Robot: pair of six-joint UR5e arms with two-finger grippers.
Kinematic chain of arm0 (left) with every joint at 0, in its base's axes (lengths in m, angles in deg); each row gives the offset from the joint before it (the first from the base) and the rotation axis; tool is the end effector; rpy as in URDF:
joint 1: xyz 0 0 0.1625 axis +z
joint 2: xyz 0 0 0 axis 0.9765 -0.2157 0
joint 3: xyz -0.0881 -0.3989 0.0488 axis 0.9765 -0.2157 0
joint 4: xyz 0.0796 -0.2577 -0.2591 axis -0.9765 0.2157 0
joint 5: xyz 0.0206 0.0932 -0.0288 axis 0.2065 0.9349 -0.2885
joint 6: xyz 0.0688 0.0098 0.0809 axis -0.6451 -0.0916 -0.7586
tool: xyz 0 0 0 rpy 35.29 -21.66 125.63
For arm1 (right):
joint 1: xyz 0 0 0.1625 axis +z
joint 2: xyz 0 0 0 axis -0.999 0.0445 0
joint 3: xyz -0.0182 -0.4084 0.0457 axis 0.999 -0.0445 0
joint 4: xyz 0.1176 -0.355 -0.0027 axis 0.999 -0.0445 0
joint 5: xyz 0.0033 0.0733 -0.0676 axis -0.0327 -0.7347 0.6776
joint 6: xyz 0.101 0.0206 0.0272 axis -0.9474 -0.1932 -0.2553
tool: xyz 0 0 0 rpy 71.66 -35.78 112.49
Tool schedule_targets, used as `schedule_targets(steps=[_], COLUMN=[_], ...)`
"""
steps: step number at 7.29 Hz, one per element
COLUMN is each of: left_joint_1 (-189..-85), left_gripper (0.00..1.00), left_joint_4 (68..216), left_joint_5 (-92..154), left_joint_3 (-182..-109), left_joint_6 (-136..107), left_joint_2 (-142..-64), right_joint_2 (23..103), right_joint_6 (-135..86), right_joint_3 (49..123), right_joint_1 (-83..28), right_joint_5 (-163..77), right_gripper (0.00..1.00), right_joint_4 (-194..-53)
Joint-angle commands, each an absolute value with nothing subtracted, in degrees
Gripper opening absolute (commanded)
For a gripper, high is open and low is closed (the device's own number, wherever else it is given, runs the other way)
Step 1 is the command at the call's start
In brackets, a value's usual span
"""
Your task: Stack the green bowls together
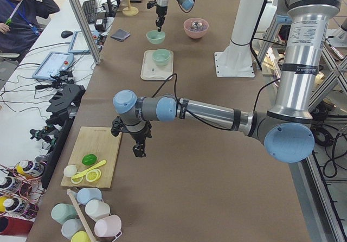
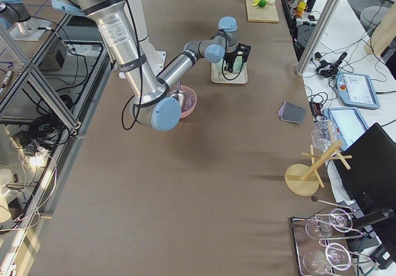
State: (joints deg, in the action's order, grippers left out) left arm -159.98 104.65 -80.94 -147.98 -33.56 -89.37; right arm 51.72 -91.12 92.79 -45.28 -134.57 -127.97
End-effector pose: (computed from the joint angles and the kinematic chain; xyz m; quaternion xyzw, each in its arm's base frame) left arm 0.0045 -0.4907 0.5935 -0.0203 0.3688 0.0925 0.9247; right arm -0.3976 -0.4809 0.2651 0.0012 -0.4579 0.1805 0.8705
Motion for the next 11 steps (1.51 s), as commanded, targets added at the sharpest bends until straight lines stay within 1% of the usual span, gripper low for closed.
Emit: schedule_targets(steps=[1, 3, 5, 7, 8, 11], left_joint_1=[-160.1, -160.1, -160.1, -160.0, -160.0, -160.0], left_gripper=[0.99, 0.99, 0.99, 0.99, 0.99, 0.99], left_joint_4=[105.1, 105.2, 105.3, 105.3, 105.3, 105.3], left_joint_5=[-81.3, -81.3, -81.3, -81.3, -81.2, -81.2], left_joint_3=[-147.0, -147.0, -146.9, -146.8, -146.8, -146.8], left_joint_6=[-34.1, -34.1, -34.1, -34.1, -34.1, -34.1], left_joint_2=[-88.5, -88.4, -88.1, -88.1, -88.1, -88.1], right_joint_2=[48.5, 46.7, 43.8, 43.3, 42.1, 42.0], right_joint_6=[-94.3, -96.9, -97.7, -97.8, -98.0, -98.1], right_joint_3=[92.4, 92.3, 89.3, 88.9, 87.4, 86.4], right_joint_1=[-49.9, -51.2, -51.5, -51.6, -51.6, -52.8], right_joint_5=[-130.9, -130.8, -130.4, -130.2, -130.2, -128.8], right_gripper=[0.00, 0.00, 0.00, 0.00, 0.00, 0.00], right_joint_4=[-133.2, -135.2, -135.1, -134.9, -134.9, -134.6])
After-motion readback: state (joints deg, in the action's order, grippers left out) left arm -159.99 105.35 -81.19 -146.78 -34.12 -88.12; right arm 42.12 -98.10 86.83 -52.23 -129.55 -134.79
